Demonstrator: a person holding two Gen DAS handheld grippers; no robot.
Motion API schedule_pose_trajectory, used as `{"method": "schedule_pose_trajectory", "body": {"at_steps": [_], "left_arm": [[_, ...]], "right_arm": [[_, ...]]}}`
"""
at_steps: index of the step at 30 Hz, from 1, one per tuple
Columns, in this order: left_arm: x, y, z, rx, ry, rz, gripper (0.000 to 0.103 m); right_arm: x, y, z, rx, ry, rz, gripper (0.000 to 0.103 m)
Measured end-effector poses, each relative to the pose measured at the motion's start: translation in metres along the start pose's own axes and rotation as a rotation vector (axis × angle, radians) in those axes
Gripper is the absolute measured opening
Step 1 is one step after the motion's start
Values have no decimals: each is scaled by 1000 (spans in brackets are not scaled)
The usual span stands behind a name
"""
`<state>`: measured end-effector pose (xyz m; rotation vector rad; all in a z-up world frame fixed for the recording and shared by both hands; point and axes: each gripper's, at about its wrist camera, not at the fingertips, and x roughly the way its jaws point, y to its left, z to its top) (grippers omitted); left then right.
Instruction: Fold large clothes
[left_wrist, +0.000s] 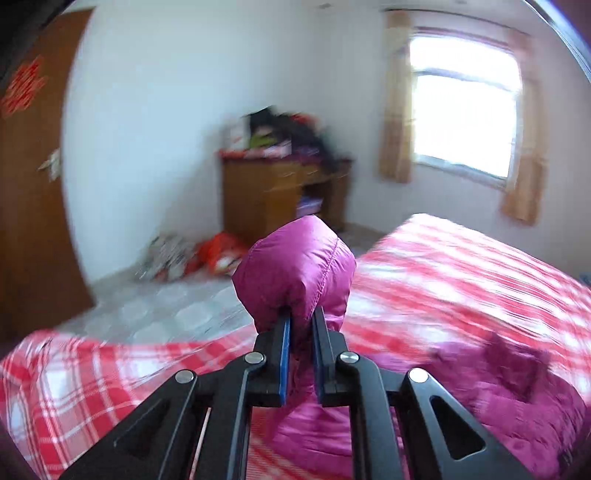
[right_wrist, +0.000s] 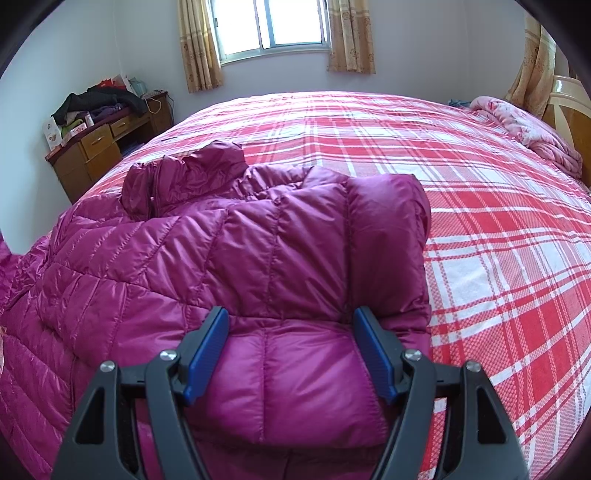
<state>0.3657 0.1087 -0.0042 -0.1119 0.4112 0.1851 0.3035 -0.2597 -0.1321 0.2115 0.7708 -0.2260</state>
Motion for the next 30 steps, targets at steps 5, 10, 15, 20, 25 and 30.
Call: {"method": "schedule_pose_trajectory", "body": {"at_steps": [5,10,15,20,25,30], "left_arm": [[-42,-91,-27,134,-12,-248,10],[-56,-163,-85,236,88,-395,10],[-49,-196,-140,349,233,-398,11],[-47,-205,-149,360,337,-451,44],[-82,-205,-157,406,288,-488,68],[-119,-179,-159,376,251,-519,70]], "right_arm": [[0,-1,0,4,-2,3,72],[-1,-2,-1,14,-4,10,72],[-1,-4,-1,27,-5,20,72],[-1,-6,-1,40,-5,34,72],[-1,-6,-1,41,-4,35,73],[-1,-7,-1,44,-1,42,73]]}}
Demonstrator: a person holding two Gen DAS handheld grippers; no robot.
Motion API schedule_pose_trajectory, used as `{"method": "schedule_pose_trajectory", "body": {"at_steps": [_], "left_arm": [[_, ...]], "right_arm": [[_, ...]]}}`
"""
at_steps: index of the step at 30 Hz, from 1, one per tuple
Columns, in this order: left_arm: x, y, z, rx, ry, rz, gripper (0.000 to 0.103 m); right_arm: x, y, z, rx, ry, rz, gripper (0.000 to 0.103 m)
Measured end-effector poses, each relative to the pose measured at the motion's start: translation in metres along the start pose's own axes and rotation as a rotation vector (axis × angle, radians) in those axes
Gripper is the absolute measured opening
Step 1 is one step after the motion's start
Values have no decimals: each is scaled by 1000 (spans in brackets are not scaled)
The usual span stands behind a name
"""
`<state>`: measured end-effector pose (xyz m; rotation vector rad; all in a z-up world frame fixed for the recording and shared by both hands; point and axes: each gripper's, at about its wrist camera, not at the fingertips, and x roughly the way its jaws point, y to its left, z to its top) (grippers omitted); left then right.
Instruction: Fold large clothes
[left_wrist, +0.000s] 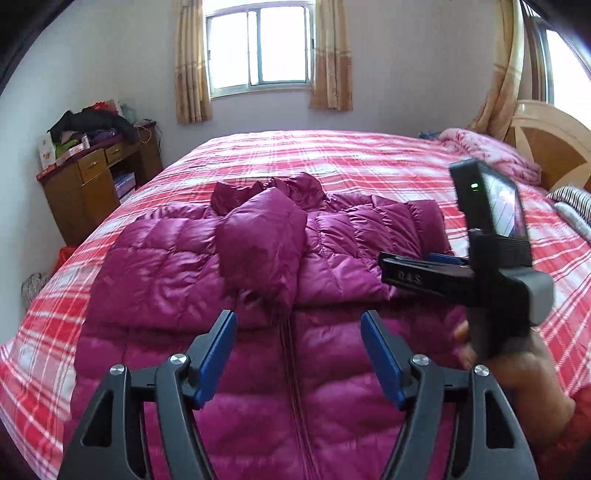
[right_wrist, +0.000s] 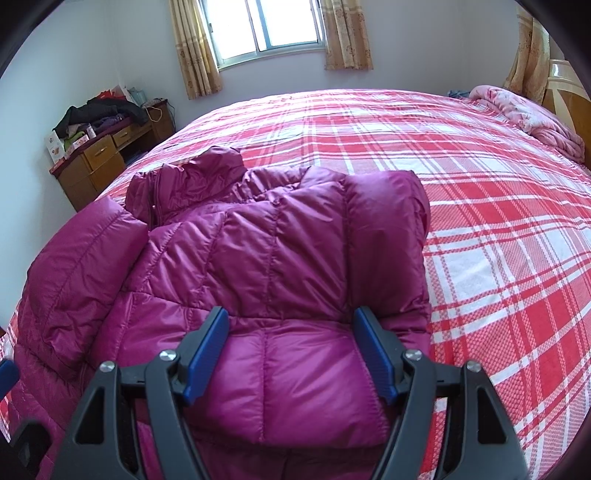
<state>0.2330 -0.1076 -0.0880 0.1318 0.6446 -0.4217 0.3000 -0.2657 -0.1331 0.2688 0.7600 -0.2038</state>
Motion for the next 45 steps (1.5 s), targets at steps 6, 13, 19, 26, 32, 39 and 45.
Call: {"method": "schedule_pose_trajectory", "body": {"at_steps": [6,13,19,26,32,39,45], "left_arm": [[-34,44,-23,-161,19,43,72],[-38,92,-38,-246,27,216,72],[-28,124,-50,-321,64,309,72],[-27,143,-58,-400,94,289,72],[-29,141,-57,-366,74,299,72],[-32,135,-35,-337,33,305,72],[-29,138,-13,-274,27,350,72]], "right_arm": [[0,8,4,-34,28,-18,81],[-72,72,14,-68,-110,152,91],[-76,155,16,-237,-125,169,95],[-31,191,14,-337,-23,62,58],[-42,129,15,-143,-4,161,19],[-31,58,-11,99,77,176,16],[-40,25,-26,161,146,177,20]]}}
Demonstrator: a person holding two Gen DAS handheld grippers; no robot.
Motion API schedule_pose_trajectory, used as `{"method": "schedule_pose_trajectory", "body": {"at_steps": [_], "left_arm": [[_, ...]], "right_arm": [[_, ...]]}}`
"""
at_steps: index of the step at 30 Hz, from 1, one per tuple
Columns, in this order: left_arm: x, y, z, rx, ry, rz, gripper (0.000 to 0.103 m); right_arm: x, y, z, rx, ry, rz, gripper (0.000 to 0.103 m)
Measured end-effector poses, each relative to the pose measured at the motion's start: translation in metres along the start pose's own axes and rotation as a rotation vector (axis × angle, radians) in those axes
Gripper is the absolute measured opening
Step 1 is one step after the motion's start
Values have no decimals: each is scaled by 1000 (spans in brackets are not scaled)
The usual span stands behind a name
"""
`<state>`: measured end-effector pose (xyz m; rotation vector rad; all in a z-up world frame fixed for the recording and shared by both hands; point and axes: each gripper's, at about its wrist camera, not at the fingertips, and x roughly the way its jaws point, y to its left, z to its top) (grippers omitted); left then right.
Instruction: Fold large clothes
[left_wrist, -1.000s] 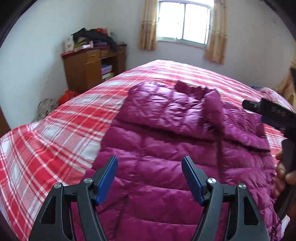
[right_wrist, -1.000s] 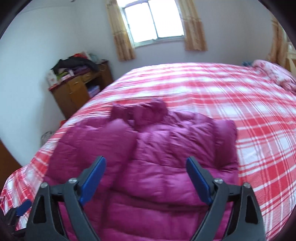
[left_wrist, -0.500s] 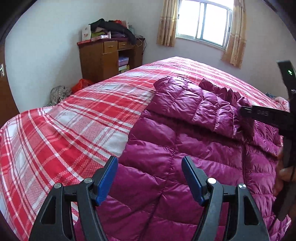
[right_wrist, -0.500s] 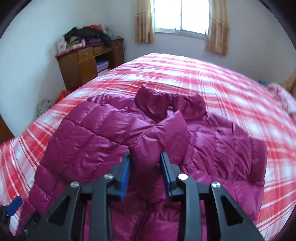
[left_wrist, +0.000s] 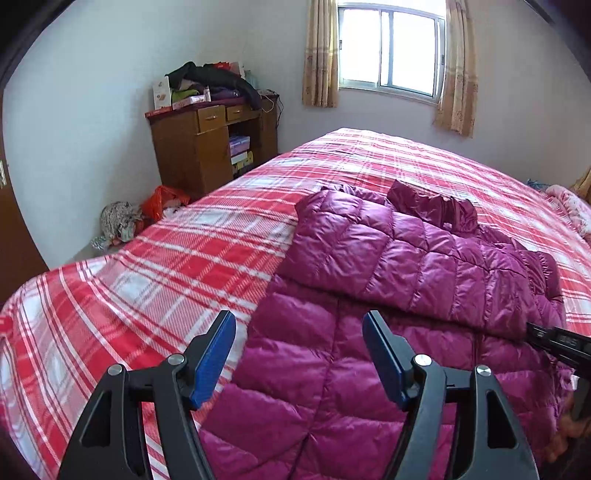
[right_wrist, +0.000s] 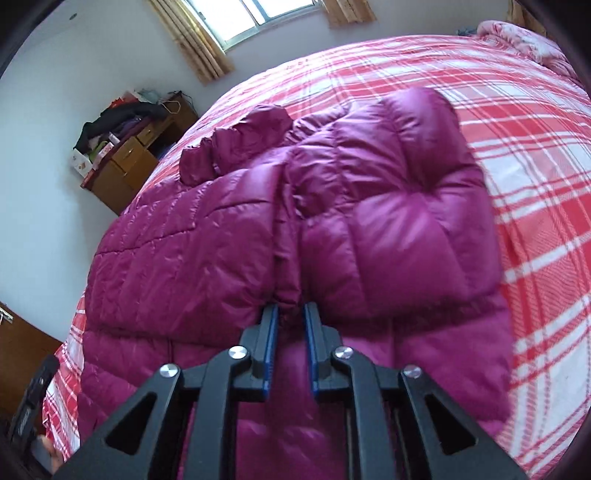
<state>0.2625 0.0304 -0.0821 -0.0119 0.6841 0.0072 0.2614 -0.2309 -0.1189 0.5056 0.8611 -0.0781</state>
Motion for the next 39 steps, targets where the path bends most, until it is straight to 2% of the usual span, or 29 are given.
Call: {"method": "schedule_pose_trajectory", "body": {"at_steps": [3,4,5,9,11,13,16,18,22,25,27,29,31,34,36,39], "left_arm": [[7,0,18,4,-15,27,72],[9,-2,24,7,-23,33,72],[13,-6,33,15,-42,37,72],[40,-26,63,52,-80,75,72],[66,-34,75,64,-50,112,72],[94,-33,79,46,12,148,72],[127,-24,69,27,111,183,72],[136,-18,54,33,139,187,72],[135,-8,28,35,134,172,73],[136,-1,28,3,143,167,74],[135,-5,29,24,141,183,74],[128,-7,34,31,124,182,74],[114,-4,41,-25,85,111,73],[99,-1,56,-153,14,38,74],[100,-8,63,-178,-19,45,74],[111,-20,61,-152,-65,116,74]], "right_arm": [[-33,6,11,-31,-124,-55,37],[-40,12,17,-45,-163,-62,52],[-45,21,24,-69,-195,-53,60],[-27,56,48,-188,-212,8,59],[-5,67,54,-208,-173,16,47],[19,70,54,-204,-96,28,36],[40,69,43,-215,-35,21,35],[47,69,34,-262,-17,11,35],[44,67,13,-366,-17,-6,35],[44,64,12,-368,-9,1,35],[45,68,14,-384,3,-14,35],[43,75,24,-414,25,-21,41],[29,78,45,-387,-19,27,46],[20,79,93,-278,-89,34,79],[29,82,127,-214,-97,19,80],[64,83,166,-112,-25,-24,79]]}}
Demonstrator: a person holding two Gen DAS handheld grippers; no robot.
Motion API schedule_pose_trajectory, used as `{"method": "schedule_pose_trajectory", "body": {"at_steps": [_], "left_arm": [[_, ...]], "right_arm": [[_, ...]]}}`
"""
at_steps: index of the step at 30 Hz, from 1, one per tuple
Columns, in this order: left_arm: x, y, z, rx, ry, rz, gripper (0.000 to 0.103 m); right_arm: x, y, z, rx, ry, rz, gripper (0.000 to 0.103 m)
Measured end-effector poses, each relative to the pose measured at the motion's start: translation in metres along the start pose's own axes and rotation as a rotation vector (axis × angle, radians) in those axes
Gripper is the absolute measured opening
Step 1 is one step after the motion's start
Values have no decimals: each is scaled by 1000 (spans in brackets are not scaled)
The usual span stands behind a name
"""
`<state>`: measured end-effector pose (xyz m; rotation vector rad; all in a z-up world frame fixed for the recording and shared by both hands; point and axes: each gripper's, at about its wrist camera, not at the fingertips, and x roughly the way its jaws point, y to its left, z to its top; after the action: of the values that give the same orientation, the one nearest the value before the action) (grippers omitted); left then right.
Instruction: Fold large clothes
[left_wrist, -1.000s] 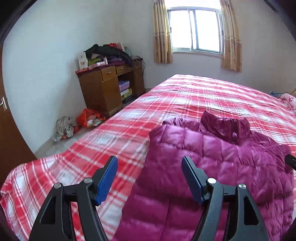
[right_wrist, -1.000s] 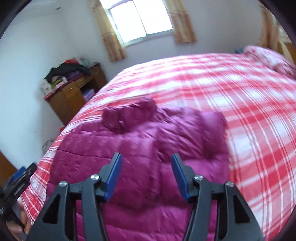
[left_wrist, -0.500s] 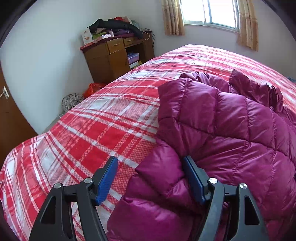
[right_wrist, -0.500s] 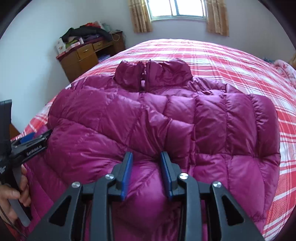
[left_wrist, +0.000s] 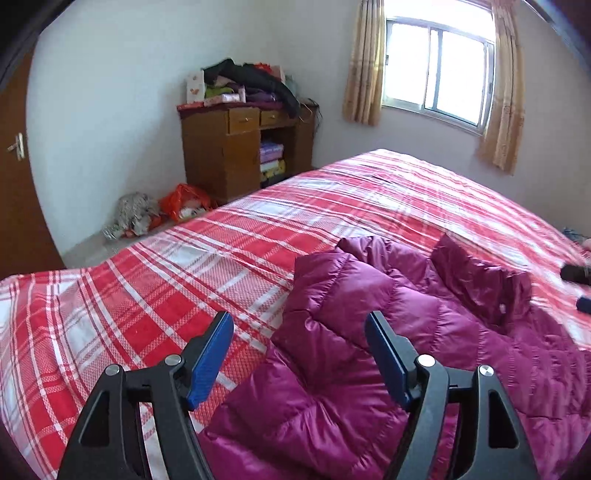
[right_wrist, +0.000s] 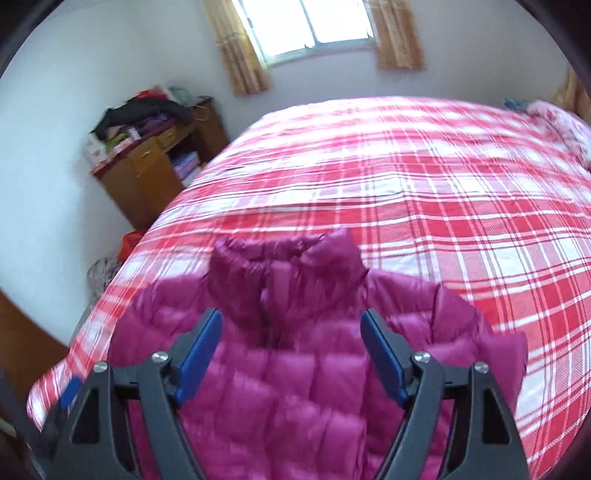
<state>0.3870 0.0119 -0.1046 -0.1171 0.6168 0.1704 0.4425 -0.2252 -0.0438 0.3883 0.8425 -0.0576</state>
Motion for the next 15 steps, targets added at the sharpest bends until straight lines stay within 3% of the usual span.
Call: {"method": "schedule_pose_trajectory", "body": {"at_steps": [3,7,12,15], "left_arm": [[7,6,-15,-43,8,5,74],[5,25,-19,-143,-10,-14,74],[21,33,-20,-193,68,-31,74],[24,37,-22,-216,83,-44,74]], "right_arm": [[41,-4,23,124,86,-29,77],[75,6,39,144,117,-79,77],[111,15,37,111,222,-262,76],[109,6,30,119,239,-249,60]]}}
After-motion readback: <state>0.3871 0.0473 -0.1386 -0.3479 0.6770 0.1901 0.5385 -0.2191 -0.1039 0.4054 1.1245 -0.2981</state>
